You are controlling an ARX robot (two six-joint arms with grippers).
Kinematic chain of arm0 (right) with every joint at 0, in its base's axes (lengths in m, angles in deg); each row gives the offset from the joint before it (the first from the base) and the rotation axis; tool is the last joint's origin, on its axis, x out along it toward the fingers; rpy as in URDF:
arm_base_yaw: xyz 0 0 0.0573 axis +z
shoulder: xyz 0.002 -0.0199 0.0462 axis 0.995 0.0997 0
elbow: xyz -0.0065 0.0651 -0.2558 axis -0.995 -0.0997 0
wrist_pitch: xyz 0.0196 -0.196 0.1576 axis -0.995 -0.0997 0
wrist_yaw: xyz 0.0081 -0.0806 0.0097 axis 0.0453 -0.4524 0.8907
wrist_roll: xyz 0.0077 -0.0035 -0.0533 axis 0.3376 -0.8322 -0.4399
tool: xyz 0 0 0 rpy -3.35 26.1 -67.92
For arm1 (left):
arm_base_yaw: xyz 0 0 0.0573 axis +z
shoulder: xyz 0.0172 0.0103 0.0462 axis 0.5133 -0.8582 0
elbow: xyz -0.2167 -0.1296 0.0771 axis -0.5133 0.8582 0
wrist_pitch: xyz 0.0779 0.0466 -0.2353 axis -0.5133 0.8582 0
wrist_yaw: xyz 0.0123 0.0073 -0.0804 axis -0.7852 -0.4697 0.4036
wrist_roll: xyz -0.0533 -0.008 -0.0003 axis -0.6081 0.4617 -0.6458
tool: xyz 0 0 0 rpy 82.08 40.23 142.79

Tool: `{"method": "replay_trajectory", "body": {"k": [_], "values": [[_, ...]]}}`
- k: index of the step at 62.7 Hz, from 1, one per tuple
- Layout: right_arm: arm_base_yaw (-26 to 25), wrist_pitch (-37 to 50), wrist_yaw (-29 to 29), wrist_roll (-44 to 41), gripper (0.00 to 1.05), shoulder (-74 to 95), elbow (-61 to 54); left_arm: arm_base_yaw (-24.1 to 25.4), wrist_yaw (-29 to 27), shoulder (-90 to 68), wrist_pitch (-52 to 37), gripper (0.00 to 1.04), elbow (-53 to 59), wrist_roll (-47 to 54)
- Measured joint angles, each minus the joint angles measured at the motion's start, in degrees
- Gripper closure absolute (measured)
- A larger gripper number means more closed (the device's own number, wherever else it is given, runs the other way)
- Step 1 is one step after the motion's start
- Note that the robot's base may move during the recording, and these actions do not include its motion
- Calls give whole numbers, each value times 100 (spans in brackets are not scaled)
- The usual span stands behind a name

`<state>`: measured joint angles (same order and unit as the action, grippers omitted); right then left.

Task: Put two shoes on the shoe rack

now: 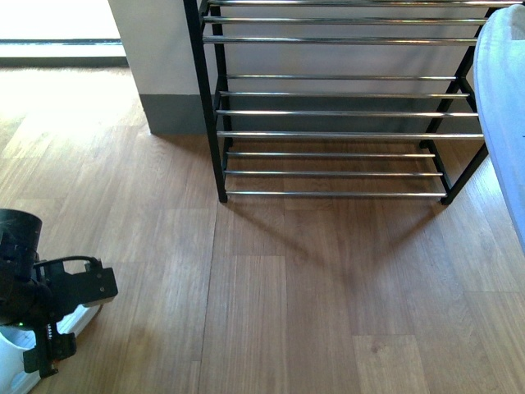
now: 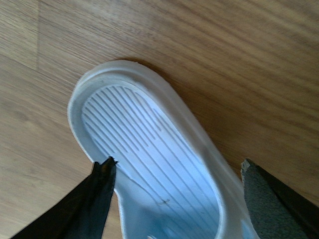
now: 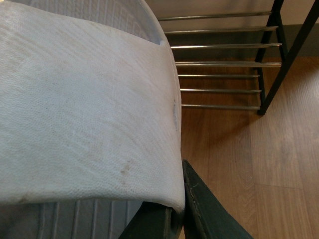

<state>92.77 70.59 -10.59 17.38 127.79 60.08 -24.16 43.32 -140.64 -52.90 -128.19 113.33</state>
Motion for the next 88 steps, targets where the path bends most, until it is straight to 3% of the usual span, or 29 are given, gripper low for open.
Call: {"method": "replay_trajectory", "body": {"k": [7,19,24,36,48,56,65,68,78,80,83,88], "values": [[2,0,7,0,103,0,0,-269,173,901,72,8,286,-1084],[-2,0,-9,0,103,0,0,-417,208,2166,-1032,9,920,-2653],[-2,0,2,0,103,0,0,-546,-166,2754,-1285,9,1515,-3246],[-2,0,-9,0,103,-2,0,-693,-286,3501,-1462,9,2295,-3421],[-2,0,2,0,103,-2,0,-660,-317,3512,-1469,9,2393,-3418],[-2,0,-2,0,103,-2,0,-664,-13,3069,-3445,29,2916,-4350],[-2,0,2,0,103,-2,0,-662,72,3112,-5453,63,3740,-5421],[-2,0,-2,0,103,0,0,-662,72,3145,-5777,54,3823,-5499],[-2,0,0,0,103,-2,0,-662,96,3176,-5759,17,3832,-5451],[-2,0,0,0,103,-2,0,-660,188,3467,-5130,12,3877,-5263],[-2,0,-2,0,103,0,0,-632,249,4594,-3178,9,3921,-4483],[-2,0,4,0,103,0,0,-551,273,5292,-1853,10,3617,-3928]]}}
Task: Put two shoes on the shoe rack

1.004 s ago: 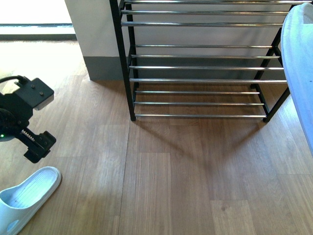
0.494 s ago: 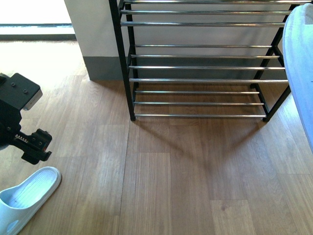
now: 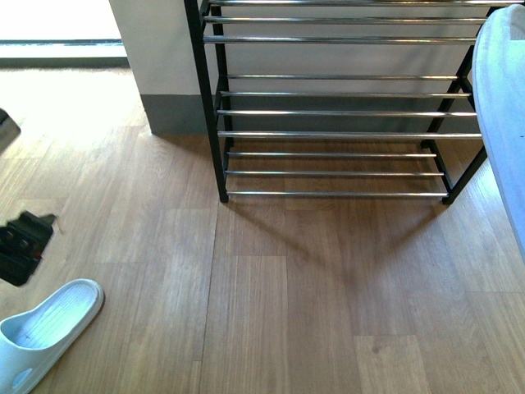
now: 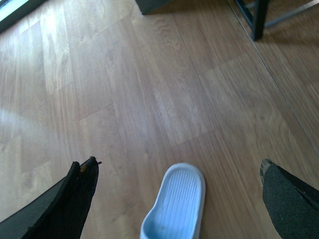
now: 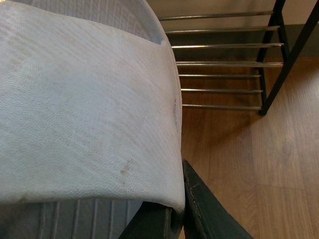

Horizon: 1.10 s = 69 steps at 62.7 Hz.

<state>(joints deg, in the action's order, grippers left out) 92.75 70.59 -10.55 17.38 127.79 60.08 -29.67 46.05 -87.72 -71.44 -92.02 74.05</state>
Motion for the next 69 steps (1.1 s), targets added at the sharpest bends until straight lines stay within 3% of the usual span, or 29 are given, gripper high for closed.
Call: {"method": "replay_trajectory", "body": {"k": [13,24,34,52,69], "values": [[-2,0,-7,0,103,0,0,455,-295,-1318,1644,9,-1687,1436],[-2,0,-7,0,103,0,0,518,-501,-2728,1917,9,-2752,3329],[-2,0,-2,0,103,-2,0,452,-424,-3875,2686,9,-3268,4937],[-2,0,-2,0,103,-2,0,289,-603,-5554,3176,9,-3847,5600],[-2,0,-2,0,103,0,0,669,-1058,-6229,2903,9,-4461,5965]]}}
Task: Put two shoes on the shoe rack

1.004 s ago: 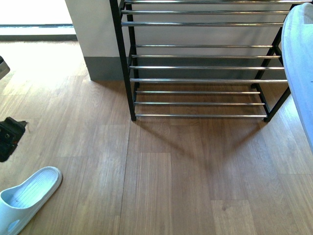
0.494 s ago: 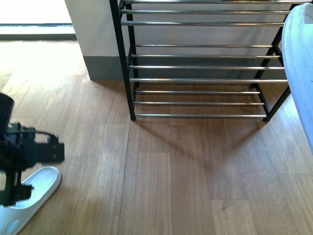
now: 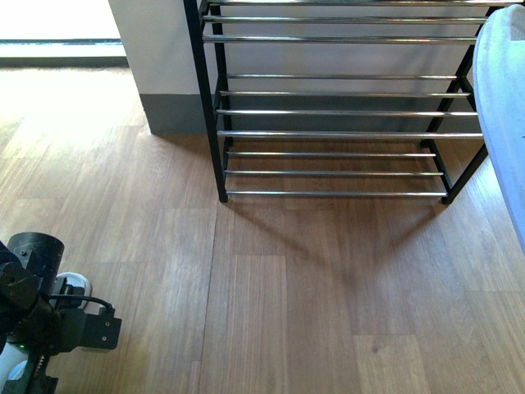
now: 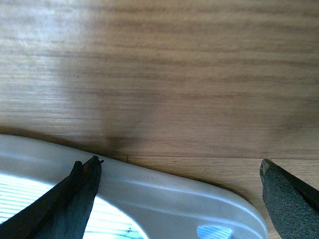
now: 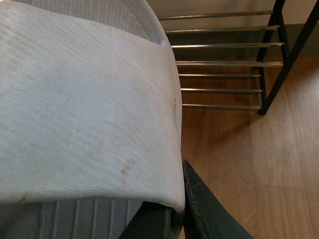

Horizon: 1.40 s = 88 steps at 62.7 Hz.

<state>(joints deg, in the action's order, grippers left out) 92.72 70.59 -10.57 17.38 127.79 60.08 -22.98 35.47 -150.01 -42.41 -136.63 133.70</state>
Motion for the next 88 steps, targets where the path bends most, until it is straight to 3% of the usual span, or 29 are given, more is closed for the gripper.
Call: {"method": "replay_trajectory", "body": {"k": [7,14,26,44,74,88], "values": [[0,0,0,0,103,-2,0,125,-74,-68,-111,9,-127,131],[0,0,0,0,103,-2,0,61,267,-17,-413,9,-144,4],[0,0,0,0,103,-2,0,-127,446,562,-70,9,118,-236],[0,0,0,0,103,0,0,264,-236,852,-46,9,481,-216],[0,0,-2,0,103,0,0,472,-634,293,205,10,264,-369],[0,0,0,0,103,0,0,507,-822,229,297,41,251,-494]]}}
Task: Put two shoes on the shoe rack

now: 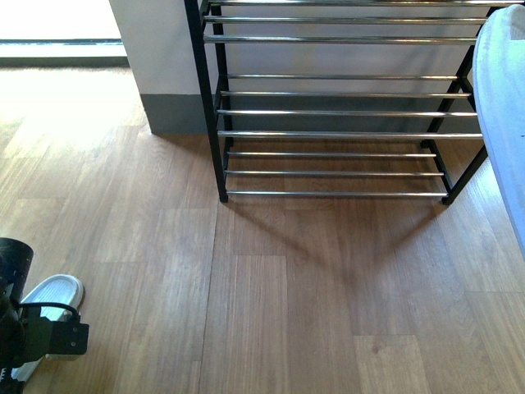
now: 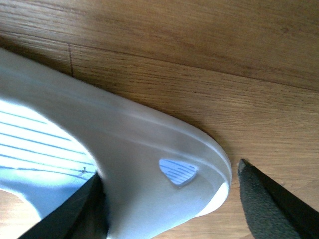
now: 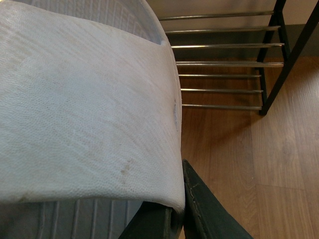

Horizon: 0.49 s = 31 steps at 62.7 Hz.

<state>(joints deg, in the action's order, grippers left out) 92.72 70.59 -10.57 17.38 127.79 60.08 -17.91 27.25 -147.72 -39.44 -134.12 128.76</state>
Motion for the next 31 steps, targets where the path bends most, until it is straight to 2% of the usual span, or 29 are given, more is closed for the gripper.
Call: {"method": "replay_trajectory", "body": {"k": [3,25,31], "values": [[0,0,-2,0,103,0,0,0,-7,0,11,51,-4,-79],[0,0,0,0,103,0,0,0,15,-2,-26,101,-4,-428],[0,0,0,0,103,-2,0,7,168,-2,-162,103,33,-715]]}}
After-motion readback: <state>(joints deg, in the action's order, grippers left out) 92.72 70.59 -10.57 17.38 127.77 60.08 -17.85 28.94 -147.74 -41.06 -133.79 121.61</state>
